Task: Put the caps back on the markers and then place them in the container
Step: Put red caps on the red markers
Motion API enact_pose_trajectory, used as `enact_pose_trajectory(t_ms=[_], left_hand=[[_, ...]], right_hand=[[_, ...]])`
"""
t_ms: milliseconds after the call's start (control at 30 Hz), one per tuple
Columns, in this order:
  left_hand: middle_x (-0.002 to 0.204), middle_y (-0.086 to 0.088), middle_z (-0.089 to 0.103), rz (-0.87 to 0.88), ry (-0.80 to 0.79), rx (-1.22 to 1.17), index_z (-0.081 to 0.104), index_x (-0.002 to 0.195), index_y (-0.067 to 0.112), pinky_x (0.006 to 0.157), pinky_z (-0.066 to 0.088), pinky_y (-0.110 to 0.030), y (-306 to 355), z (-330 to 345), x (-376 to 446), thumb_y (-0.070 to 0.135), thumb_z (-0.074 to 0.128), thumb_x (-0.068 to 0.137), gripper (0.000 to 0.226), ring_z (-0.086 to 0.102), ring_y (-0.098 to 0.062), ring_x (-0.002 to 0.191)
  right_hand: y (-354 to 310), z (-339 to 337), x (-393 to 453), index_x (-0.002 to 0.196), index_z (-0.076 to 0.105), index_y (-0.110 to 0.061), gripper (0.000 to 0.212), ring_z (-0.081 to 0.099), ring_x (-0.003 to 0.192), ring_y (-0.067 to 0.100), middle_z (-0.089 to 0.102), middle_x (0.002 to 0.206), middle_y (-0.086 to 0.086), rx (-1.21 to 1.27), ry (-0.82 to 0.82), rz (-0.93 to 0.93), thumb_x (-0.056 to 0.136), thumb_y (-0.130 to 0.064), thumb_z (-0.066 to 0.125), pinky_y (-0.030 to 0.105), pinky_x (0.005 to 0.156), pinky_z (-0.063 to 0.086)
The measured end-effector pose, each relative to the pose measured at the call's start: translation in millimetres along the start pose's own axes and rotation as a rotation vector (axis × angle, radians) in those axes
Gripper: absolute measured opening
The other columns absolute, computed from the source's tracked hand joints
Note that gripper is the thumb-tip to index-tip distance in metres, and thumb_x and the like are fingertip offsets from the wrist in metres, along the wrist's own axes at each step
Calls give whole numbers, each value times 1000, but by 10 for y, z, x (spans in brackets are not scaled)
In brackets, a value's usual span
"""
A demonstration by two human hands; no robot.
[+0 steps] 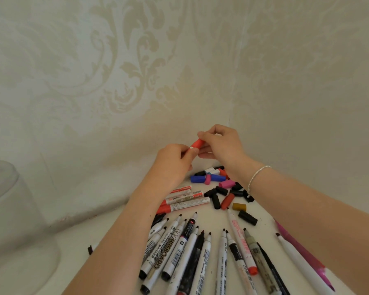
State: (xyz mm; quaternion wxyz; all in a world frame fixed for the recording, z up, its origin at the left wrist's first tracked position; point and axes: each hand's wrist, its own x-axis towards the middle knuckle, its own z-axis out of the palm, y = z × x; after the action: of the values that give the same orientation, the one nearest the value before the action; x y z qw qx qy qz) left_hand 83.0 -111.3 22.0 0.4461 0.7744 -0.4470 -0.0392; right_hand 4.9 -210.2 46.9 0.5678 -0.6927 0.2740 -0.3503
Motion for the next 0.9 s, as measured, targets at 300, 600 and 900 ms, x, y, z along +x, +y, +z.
enact_pose_trajectory(t_ms=[300,600,900], left_hand=[[76,-8,67,5,19,184,67,90,12,53,38,-23,13,-1,18,34,45,99,32,47,-13,53],[79,-7,65,-36,161,-27,57,90,12,51,39,-20,-50,83,24,14,44,97,15,59,-19,66],[100,-2,69,-54,-115,-76,59,114,23,91,50,-40,-87,-198,20,13,55,92,25,65,-20,97]], right_hand=[[-9,43,3,75,55,-6,16,71,72,31,71,81,20,-20,23,11,90,-11,61,35,64,61],[18,255,-123,127,44,-12,49,66,94,28,65,101,14,14,-57,62,84,-7,66,42,89,54],[158,371,-108,99,64,-5,11,65,91,27,68,100,17,-1,-1,47,89,-10,61,39,86,54]])
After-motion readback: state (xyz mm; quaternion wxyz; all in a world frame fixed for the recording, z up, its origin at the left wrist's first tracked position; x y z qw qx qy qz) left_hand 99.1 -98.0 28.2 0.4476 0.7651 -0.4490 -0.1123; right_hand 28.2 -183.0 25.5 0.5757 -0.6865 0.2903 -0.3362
